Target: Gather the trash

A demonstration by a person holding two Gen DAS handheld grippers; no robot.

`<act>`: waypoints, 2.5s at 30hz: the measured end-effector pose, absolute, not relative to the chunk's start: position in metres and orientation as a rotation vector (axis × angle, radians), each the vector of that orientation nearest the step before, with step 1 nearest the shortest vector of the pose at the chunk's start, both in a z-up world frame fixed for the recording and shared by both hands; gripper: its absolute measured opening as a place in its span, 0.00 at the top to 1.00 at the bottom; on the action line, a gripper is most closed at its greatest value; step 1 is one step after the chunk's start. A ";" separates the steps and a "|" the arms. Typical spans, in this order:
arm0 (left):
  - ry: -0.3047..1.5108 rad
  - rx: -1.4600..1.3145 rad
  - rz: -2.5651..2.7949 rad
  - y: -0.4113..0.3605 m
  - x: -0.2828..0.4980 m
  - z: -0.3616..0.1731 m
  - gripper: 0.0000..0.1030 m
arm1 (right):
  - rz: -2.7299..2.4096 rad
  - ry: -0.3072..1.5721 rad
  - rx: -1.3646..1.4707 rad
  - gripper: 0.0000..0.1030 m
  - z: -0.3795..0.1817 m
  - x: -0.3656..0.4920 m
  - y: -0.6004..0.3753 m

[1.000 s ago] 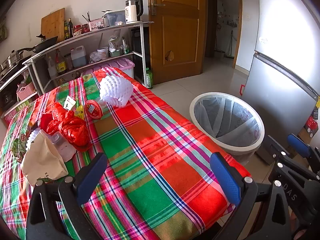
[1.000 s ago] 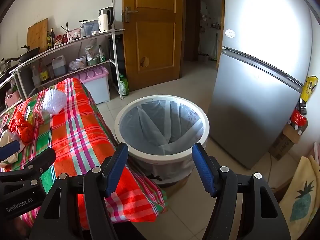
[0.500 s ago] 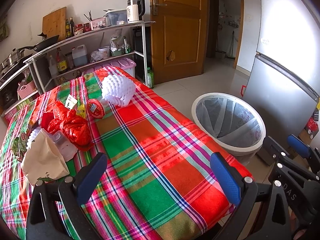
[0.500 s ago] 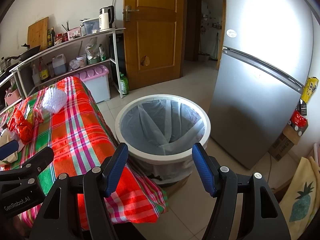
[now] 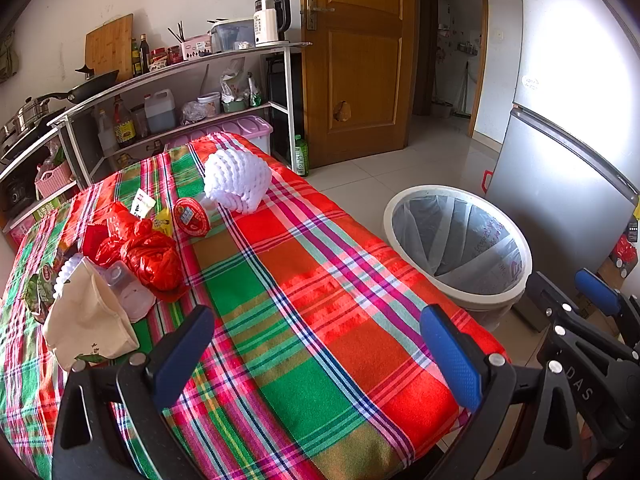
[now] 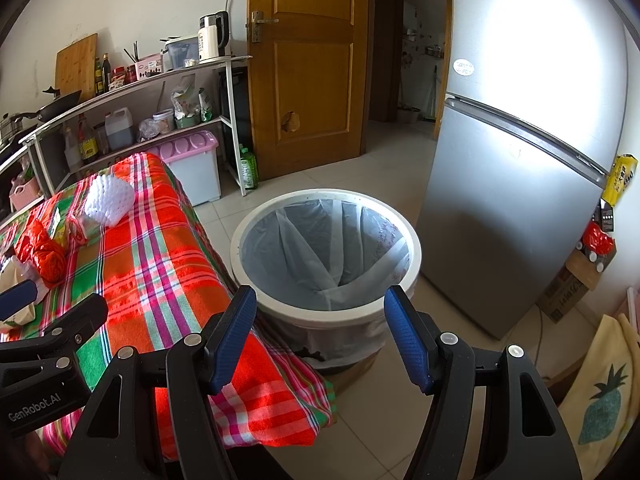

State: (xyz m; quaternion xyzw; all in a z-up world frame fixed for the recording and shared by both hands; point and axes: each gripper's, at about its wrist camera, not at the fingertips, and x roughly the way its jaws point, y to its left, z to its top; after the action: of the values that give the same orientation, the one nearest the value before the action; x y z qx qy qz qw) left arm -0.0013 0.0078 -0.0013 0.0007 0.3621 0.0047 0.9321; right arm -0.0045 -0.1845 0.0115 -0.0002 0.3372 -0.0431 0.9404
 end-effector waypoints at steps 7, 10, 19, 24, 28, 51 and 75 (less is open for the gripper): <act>0.743 -0.003 0.011 0.009 -0.002 -0.001 0.00 | -0.087 0.690 -0.003 0.35 0.010 -0.004 -0.183; 0.744 -0.002 0.010 0.009 -0.003 0.000 0.00 | -0.088 0.691 -0.002 0.35 0.010 -0.004 -0.183; 0.743 -0.003 0.010 0.010 -0.002 -0.001 0.00 | -0.088 0.691 -0.003 0.35 0.010 -0.004 -0.183; 0.745 -0.004 0.011 0.011 -0.002 -0.002 0.00 | -0.088 0.690 -0.003 0.35 0.010 -0.004 -0.183; 0.744 -0.003 0.011 0.010 -0.002 -0.002 0.00 | -0.090 0.692 -0.003 0.35 0.009 -0.003 -0.183; 0.743 -0.020 0.013 0.021 -0.005 0.000 0.00 | -0.061 0.684 -0.006 0.35 0.011 -0.001 -0.179; 0.754 -0.180 0.298 0.214 -0.029 0.005 0.00 | 0.506 0.692 -0.040 0.35 0.028 0.102 -0.046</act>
State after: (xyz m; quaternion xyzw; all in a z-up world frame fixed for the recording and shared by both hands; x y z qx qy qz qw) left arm -0.0288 0.2141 0.0050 -0.0873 0.3660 0.1449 0.9151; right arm 0.1017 -0.0461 0.0280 -0.0195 0.3355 0.2451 0.9094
